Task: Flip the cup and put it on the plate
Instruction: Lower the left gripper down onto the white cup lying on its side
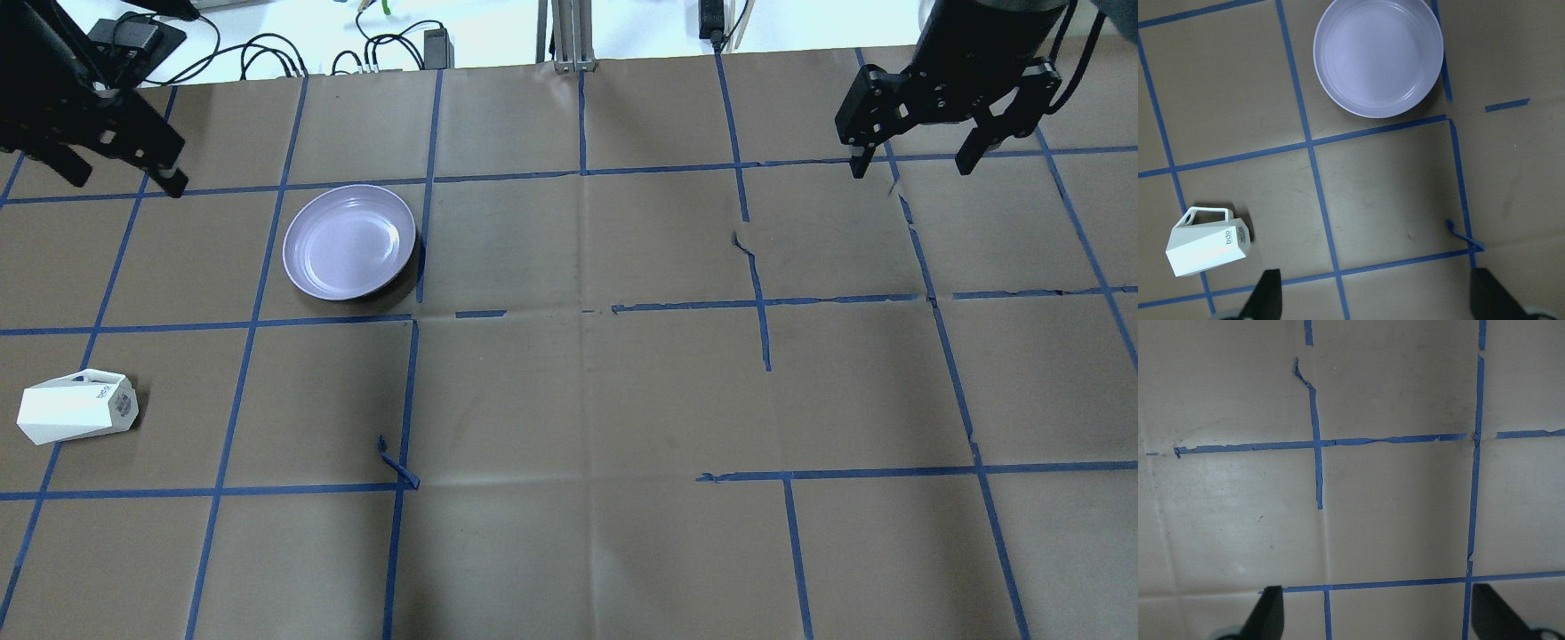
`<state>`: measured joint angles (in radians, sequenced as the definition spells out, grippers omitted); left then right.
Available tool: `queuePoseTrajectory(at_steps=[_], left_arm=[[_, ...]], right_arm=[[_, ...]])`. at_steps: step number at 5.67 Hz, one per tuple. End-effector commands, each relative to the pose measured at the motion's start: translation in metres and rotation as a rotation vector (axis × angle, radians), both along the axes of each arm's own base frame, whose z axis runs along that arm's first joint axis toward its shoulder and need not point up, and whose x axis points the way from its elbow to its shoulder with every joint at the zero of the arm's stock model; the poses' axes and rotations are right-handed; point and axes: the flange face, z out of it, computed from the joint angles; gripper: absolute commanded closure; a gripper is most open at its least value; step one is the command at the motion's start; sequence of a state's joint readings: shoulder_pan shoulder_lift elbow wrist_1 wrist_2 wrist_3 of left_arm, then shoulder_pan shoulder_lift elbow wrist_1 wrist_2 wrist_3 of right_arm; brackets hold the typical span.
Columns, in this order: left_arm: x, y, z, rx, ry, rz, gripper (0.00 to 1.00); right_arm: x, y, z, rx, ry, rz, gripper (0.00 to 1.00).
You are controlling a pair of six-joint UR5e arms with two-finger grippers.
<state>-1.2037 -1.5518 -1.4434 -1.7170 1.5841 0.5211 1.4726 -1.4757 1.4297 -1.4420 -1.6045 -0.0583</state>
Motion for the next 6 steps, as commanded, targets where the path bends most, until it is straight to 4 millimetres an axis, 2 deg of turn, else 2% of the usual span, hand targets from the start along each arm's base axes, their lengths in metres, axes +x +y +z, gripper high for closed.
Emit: queuePoseTrajectory(at_steps=[1, 2, 3, 4, 6], left_arm=[[0.103, 0.018, -0.011, 0.026, 0.034, 0.09, 0.01], [0.172, 0.02, -0.029, 0.007, 0.106, 0.142, 0.02], [0.228, 0.023, -0.054, 0.007, 0.165, 0.161, 0.02], [0.266, 0.018, -0.087, -0.01, 0.249, 0.172, 0.02], [0.341, 0.021, -0.166, -0.019, 0.365, 0.156, 0.02]], right_arm=[[0.0, 0.0, 0.0, 0.0, 0.0, 0.0, 0.0], [0.0, 0.0, 0.0, 0.0, 0.0, 0.0, 0.0], [0.0, 0.0, 0.0, 0.0, 0.0, 0.0, 0.0], [0.0, 0.0, 0.0, 0.0, 0.0, 0.0, 0.0], [0.0, 0.0, 0.0, 0.0, 0.0, 0.0, 0.0]])
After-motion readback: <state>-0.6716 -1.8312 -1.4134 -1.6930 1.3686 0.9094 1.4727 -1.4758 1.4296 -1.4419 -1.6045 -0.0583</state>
